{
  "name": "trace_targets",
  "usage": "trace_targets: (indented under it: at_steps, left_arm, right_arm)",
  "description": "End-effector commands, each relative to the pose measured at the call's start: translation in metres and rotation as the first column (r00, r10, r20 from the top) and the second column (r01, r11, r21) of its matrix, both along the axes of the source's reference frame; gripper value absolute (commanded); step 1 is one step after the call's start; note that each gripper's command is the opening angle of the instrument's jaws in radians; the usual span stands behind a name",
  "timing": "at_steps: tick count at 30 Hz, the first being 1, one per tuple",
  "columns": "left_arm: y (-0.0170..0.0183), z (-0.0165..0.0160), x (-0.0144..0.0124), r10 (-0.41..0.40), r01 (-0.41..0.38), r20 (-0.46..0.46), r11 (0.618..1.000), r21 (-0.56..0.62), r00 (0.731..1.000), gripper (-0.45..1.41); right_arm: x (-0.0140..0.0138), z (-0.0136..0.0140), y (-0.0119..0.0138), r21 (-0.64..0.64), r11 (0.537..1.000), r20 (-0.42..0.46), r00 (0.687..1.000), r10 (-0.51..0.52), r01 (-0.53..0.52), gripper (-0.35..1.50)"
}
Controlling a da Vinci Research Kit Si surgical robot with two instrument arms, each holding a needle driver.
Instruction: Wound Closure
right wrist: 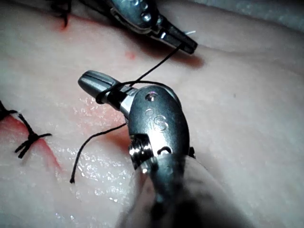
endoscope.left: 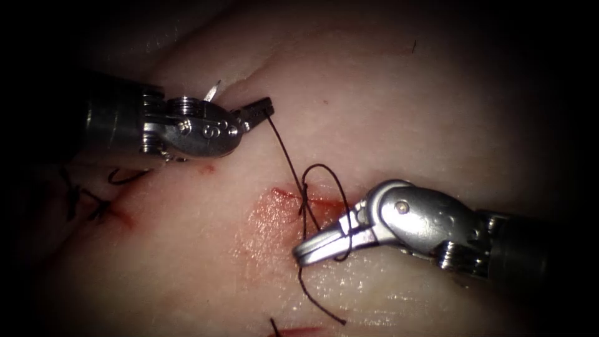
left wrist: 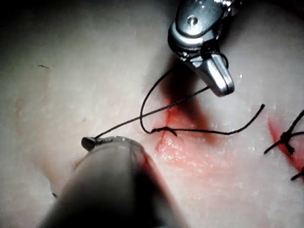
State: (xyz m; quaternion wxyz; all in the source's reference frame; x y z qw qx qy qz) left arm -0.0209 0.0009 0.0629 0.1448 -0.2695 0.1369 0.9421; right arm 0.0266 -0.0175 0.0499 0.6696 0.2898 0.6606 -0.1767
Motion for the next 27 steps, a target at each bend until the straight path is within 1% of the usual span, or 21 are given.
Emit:
trace_targets:
  at_steps: [1,3,4,5,6,8,9,10,12,15,18,19,20,21,22,23,27]
  left_arm:
    - [0.0004,0.0000,-0.0005,0.002,-0.002,0.001,1.000,0.000,1.000,-0.45]
    - [0.0005,-0.0004,-0.0006,0.001,-0.001,0.004,1.000,-0.008,1.000,-0.45]
    - [0.0006,-0.0008,-0.0006,-0.001,0.001,0.006,1.000,-0.006,1.000,-0.45]
    - [0.0006,-0.0010,-0.0006,0.004,-0.004,0.004,1.000,-0.007,1.000,-0.45]
    - [0.0007,-0.0012,-0.0005,0.002,-0.002,0.007,1.000,-0.009,1.000,-0.45]
    - [0.0008,-0.0017,-0.0002,-0.006,0.006,0.010,1.000,-0.016,1.000,-0.45]
    - [0.0008,-0.0018,-0.0001,-0.006,0.006,0.012,1.000,-0.017,1.000,-0.45]
    - [0.0008,-0.0018,0.0000,-0.006,0.007,0.010,1.000,-0.017,1.000,-0.45]
    - [0.0008,-0.0018,0.0000,-0.006,0.006,0.010,1.000,-0.018,1.000,-0.45]
    - [0.0006,-0.0018,0.0001,-0.006,0.006,0.010,1.000,-0.019,1.000,-0.45]
    - [0.0004,-0.0018,0.0002,-0.005,0.005,0.010,1.000,-0.020,1.000,-0.45]
    - [0.0004,-0.0019,0.0003,-0.005,0.005,0.010,1.000,-0.020,1.000,-0.45]
    - [0.0002,-0.0020,0.0003,-0.004,0.005,0.010,1.000,-0.020,1.000,-0.45]
    - [0.0001,-0.0020,0.0004,-0.004,0.005,0.010,1.000,-0.020,1.000,-0.45]
    - [0.0000,-0.0021,0.0004,-0.005,0.005,0.009,1.000,-0.020,1.000,-0.45]
    - [-0.0001,-0.0021,0.0004,-0.005,0.005,0.009,1.000,-0.020,1.000,-0.45]
    - [-0.0003,-0.0023,0.0004,-0.005,0.005,0.009,1.000,-0.020,1.000,-0.45]
  right_arm:
    - [0.0013,0.0007,-0.0002,-0.061,0.998,0.009,0.999,-0.033,0.033,-0.16]
    - [0.0017,0.0010,-0.0004,-0.119,0.991,0.021,0.998,-0.067,0.069,-0.03]
    - [0.0020,0.0013,-0.0006,-0.163,0.981,0.040,0.994,-0.102,0.107,0.02]
    - [0.0022,0.0014,-0.0008,-0.182,0.975,0.050,0.992,-0.117,0.124,0.16]
    - [0.0023,0.0016,-0.0010,-0.208,0.967,0.069,0.989,-0.133,0.145,0.21]
    - [0.0027,0.0020,-0.0012,-0.278,0.940,0.137,0.977,-0.164,0.197,0.42]
    - [0.0028,0.0021,-0.0011,-0.301,0.931,0.153,0.974,-0.165,0.205,0.47]
    - [0.0030,0.0023,-0.0009,-0.344,0.910,0.191,0.966,-0.174,0.232,0.64]
    - [0.0032,0.0025,-0.0006,-0.377,0.890,0.217,0.958,-0.186,0.258,0.66]
    - [0.0035,0.0029,-0.0003,-0.419,0.852,0.270,0.939,-0.213,0.314,0.66]
    - [0.0037,0.0032,-0.0002,-0.454,0.808,0.326,0.914,-0.242,0.376,0.68]
    - [0.0037,0.0033,-0.0001,-0.462,0.795,0.342,0.906,-0.249,0.393,0.64]
    - [0.0039,0.0034,-0.0002,-0.475,0.771,0.368,0.892,-0.264,0.425,0.64]
    - [0.0040,0.0034,-0.0002,-0.480,0.762,0.374,0.887,-0.271,0.435,0.59]
    - [0.0042,0.0035,-0.0004,-0.484,0.752,0.383,0.881,-0.277,0.447,0.59]
    - [0.0044,0.0038,-0.0008,-0.494,0.730,0.401,0.869,-0.292,0.473,0.59]
    - [0.0047,0.0046,-0.0018,-0.508,0.692,0.430,0.847,-0.312,0.513,0.59]
